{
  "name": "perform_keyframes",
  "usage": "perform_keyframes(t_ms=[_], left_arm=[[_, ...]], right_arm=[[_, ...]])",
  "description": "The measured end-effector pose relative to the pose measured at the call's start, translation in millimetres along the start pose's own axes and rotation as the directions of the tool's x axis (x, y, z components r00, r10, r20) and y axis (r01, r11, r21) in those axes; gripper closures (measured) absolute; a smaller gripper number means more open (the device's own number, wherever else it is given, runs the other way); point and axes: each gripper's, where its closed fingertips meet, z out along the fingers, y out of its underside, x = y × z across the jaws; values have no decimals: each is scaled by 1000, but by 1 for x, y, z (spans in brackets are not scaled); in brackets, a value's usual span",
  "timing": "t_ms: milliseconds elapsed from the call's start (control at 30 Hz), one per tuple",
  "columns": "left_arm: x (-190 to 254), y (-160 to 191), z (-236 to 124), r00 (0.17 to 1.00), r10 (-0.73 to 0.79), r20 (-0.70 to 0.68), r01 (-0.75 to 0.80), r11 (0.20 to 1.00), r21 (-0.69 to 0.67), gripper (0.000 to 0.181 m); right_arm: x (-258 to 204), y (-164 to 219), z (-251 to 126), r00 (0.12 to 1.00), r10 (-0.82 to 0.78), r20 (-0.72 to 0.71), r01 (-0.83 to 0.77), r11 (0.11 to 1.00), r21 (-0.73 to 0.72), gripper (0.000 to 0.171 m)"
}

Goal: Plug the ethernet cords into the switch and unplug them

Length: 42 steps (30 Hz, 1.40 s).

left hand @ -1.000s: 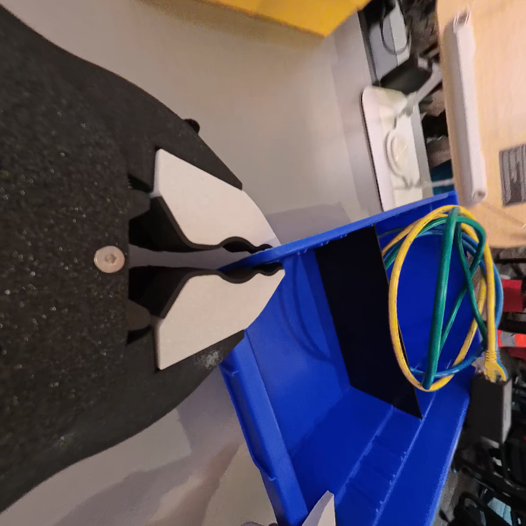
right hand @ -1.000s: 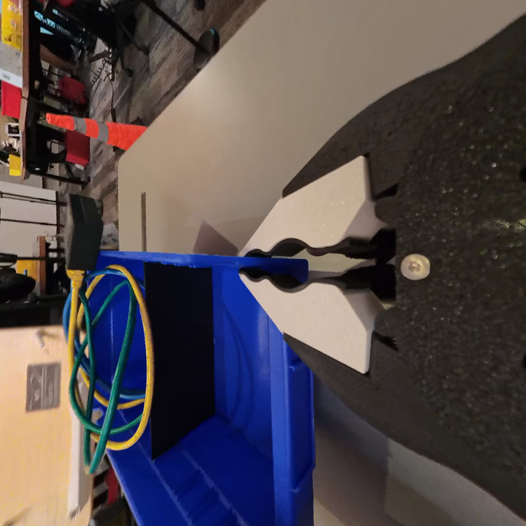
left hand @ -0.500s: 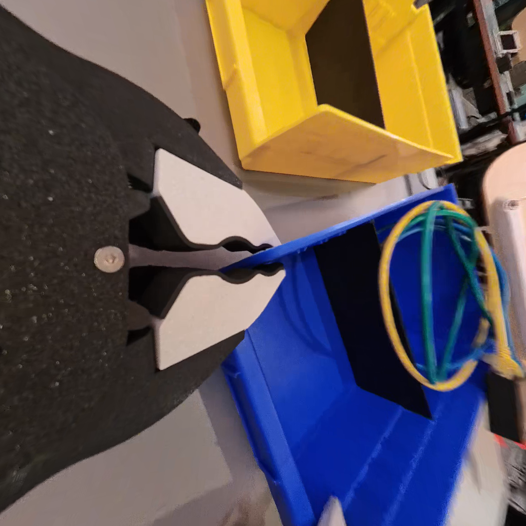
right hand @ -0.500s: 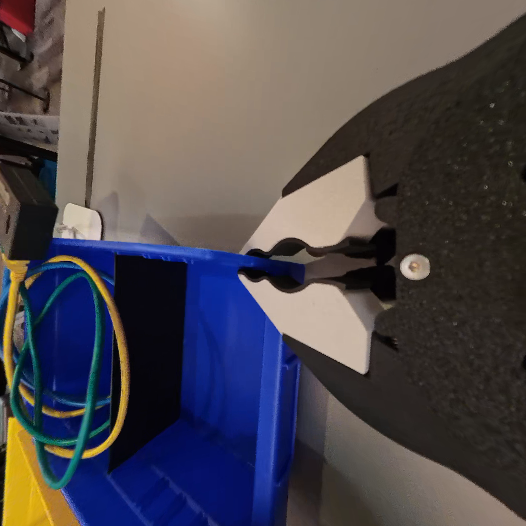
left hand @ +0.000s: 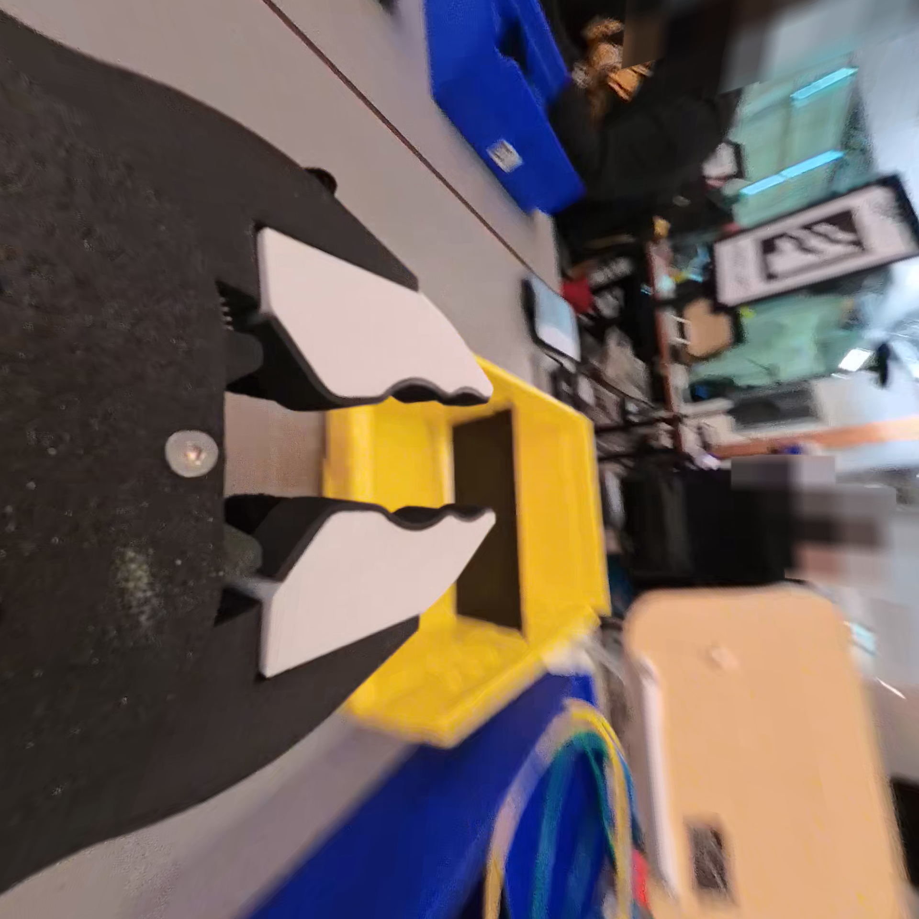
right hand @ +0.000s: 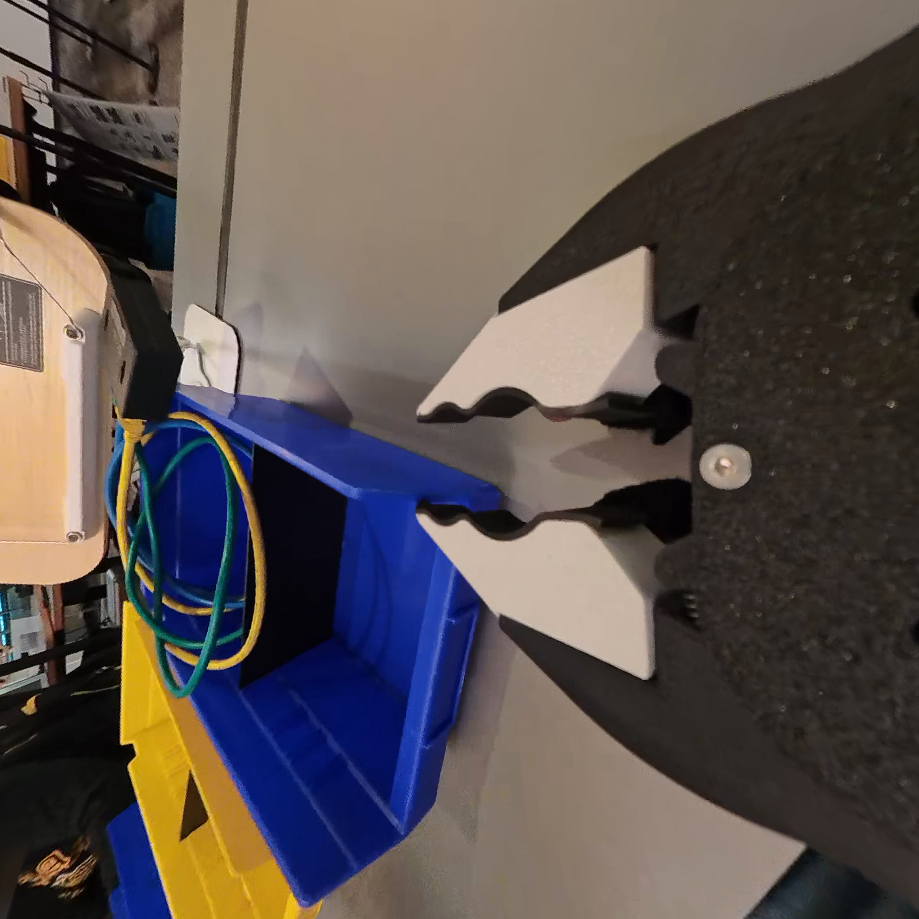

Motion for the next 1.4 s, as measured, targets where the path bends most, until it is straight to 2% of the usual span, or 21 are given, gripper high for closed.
perform_keyframes(t_ms=[67,133,200,300,400,467,533,633,767,867,933,1033,1100,1167,1267,1400], left_arm=[[-34,46,13,999,-30,-11,28,989,-148,139],[-49,76,27,997,-67,-24,59,966,-253,131],[-53,83,42,996,-82,-38,69,961,-269,126],[-53,72,62,992,-113,-53,99,969,-225,129],[-48,72,78,991,-87,-98,61,968,-244,139],[-42,79,79,989,-81,-128,43,960,-275,175],[-38,80,73,979,-129,-155,75,947,-312,178],[-37,83,53,980,-154,-127,99,928,-359,178],[-22,86,9,981,-172,-89,117,894,-433,177],[-10,89,-37,994,-103,-40,71,876,-477,177],[-3,91,-68,998,-58,-19,42,869,-492,176],[8,93,-107,999,-44,2,39,870,-491,176],[13,94,-127,999,-36,19,41,874,-485,176],[20,93,-142,999,-32,25,40,881,-471,176],[29,91,-161,999,20,47,3,898,-439,174],[38,71,-179,994,64,89,-31,943,-330,173]], right_arm=[[-5,-1,1,1000,5,18,-5,1000,2,138],[-12,-4,0,1000,-16,27,16,1000,20,137],[-18,-5,1,998,-63,19,62,997,37,135],[-29,-4,3,994,-100,31,99,994,38,133],[-31,-4,1,990,-141,0,141,989,46,128],[-23,-5,-2,977,-200,-79,203,979,34,130],[-23,-9,-6,968,-223,-116,228,973,30,130],[-54,-21,-14,976,-208,-59,212,974,83,130],[-135,-19,-17,959,-235,156,217,968,124,129],[-195,-8,-8,933,-137,333,119,990,73,121],[-225,-4,3,916,-100,388,89,995,45,116],[-250,-7,25,924,-159,348,136,987,89,116],[-258,2,42,939,-194,286,187,981,52,118],[-260,19,52,952,-186,243,200,979,-32,138],[-244,13,50,978,-143,152,151,988,-38,169],[-242,-7,34,970,-159,182,156,987,34,170]])
